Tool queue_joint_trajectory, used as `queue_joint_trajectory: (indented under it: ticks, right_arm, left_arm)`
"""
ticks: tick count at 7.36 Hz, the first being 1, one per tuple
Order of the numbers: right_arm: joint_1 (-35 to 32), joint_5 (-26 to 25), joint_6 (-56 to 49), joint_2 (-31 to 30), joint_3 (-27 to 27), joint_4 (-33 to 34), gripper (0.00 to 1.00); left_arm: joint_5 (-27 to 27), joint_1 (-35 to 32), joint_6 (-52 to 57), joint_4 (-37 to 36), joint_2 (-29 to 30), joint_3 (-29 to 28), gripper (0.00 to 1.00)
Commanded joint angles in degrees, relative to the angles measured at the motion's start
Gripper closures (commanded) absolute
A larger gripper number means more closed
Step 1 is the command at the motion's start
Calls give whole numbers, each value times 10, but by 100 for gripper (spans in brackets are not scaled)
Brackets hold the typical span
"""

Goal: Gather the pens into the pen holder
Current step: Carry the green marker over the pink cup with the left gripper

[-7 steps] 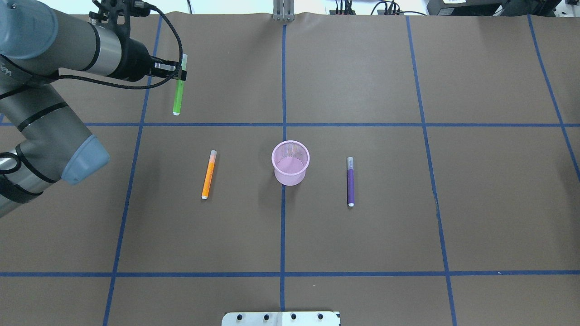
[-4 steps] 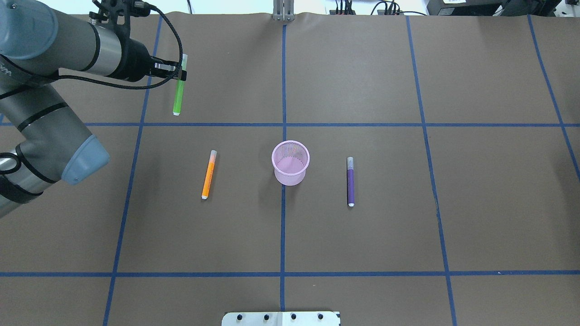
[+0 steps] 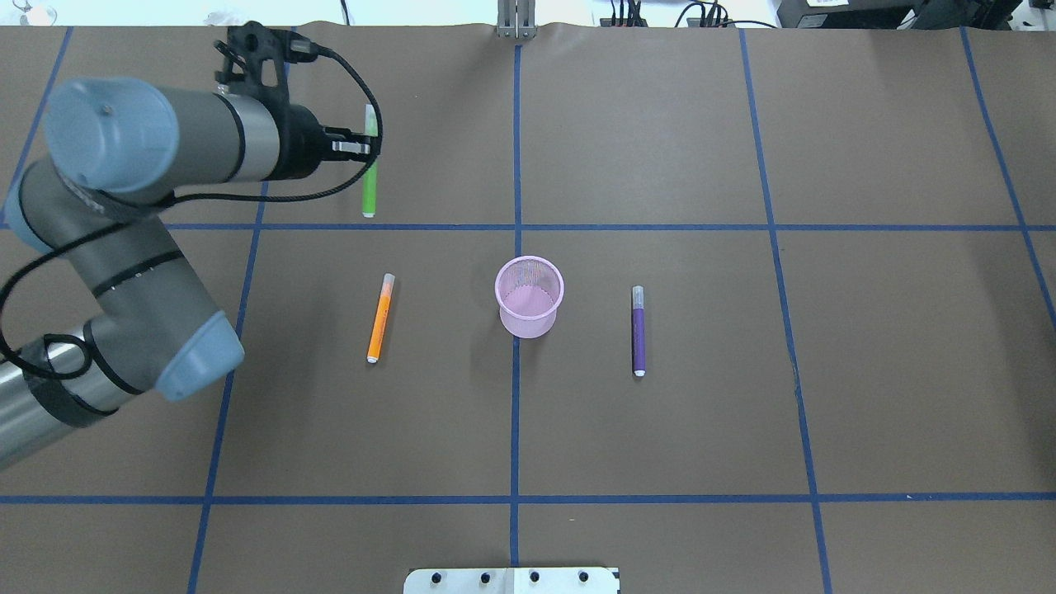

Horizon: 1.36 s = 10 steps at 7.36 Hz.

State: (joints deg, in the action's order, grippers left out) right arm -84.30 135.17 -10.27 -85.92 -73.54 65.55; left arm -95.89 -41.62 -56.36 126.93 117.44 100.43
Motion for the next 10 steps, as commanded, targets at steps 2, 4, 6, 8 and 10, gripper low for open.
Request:
queue_joint_trajectory:
  ticks: [2,4,6,8,10]
  right_arm:
    - [-12,18,46,4,-46,-1,100]
    - [-12,26,61,7,-54,-1,100]
    - [-12,26,61,12,-59,-2,100]
    - [-12,26,61,13,-63,-2,100]
    - [-12,26,62,14,-73,-2,100]
  left_arm:
    - [114,99,-52,30,29,28,100]
    - [227,191,-51,39,67,6,100]
    - [290,211,-50,78,100,-54,100]
    - [304,211,-47,92,104,-75,100]
    - [319,210,-45,95,104,-90,100]
